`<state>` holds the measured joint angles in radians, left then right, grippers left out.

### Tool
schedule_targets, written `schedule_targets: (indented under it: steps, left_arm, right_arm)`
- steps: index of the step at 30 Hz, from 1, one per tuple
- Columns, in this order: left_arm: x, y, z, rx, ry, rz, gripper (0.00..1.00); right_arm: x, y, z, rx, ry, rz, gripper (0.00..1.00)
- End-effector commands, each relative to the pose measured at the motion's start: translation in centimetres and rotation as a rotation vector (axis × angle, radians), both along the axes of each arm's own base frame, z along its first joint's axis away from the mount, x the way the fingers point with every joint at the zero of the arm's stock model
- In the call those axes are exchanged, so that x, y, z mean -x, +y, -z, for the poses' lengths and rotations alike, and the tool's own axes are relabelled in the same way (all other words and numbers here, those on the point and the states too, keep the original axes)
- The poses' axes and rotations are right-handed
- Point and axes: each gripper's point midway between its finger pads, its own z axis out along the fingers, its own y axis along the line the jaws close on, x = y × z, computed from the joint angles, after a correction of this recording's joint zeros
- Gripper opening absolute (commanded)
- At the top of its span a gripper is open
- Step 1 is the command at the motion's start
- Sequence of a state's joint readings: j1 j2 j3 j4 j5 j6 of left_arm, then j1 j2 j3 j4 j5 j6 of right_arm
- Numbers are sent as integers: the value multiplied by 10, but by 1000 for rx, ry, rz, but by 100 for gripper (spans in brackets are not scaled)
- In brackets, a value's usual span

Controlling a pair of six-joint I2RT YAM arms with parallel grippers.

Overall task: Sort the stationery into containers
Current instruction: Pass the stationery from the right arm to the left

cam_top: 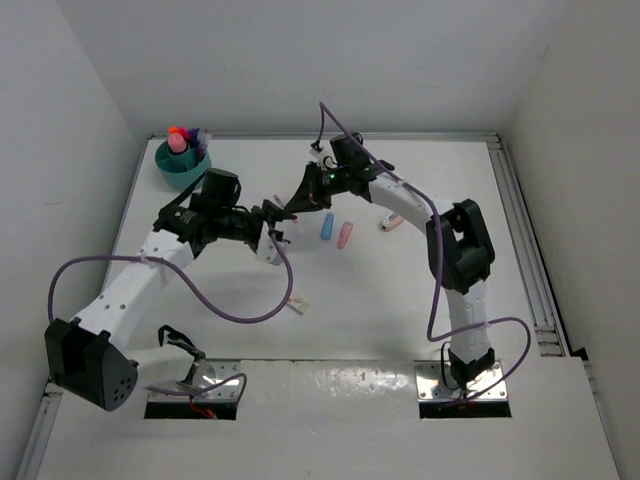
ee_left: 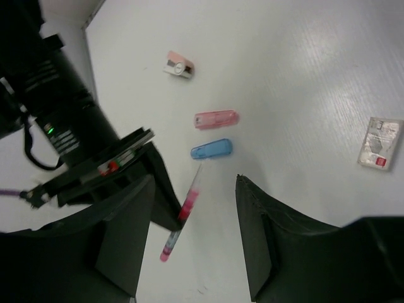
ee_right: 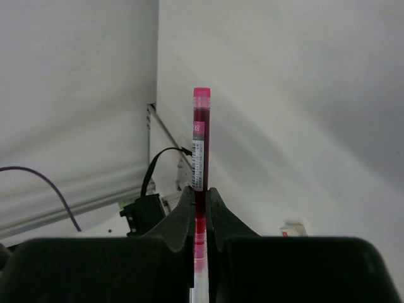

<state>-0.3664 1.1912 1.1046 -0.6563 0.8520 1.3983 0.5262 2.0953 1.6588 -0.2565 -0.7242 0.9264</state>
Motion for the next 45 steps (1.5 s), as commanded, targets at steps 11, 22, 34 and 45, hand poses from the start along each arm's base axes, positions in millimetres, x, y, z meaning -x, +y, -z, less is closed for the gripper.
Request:
schedule_targets:
  steps: [11, 22, 34, 45]
  left_arm:
    - [-20, -26, 4, -68, -101, 127, 59]
    - [-39, -32, 18, -109, -116, 160, 50]
    - [-41, -40, 19, -133, -144, 185, 9]
    - [-158, 32, -73, 313, 146, -503, 0]
  right_arm:
    - [2, -1, -66, -138, -54, -6, 0]
    - [3, -1, -71, -139, -80, -19, 0]
    - [3, -4, -70, -126, -82, -9, 0]
    - [-73, -148, -79, 68, -318, 199, 78]
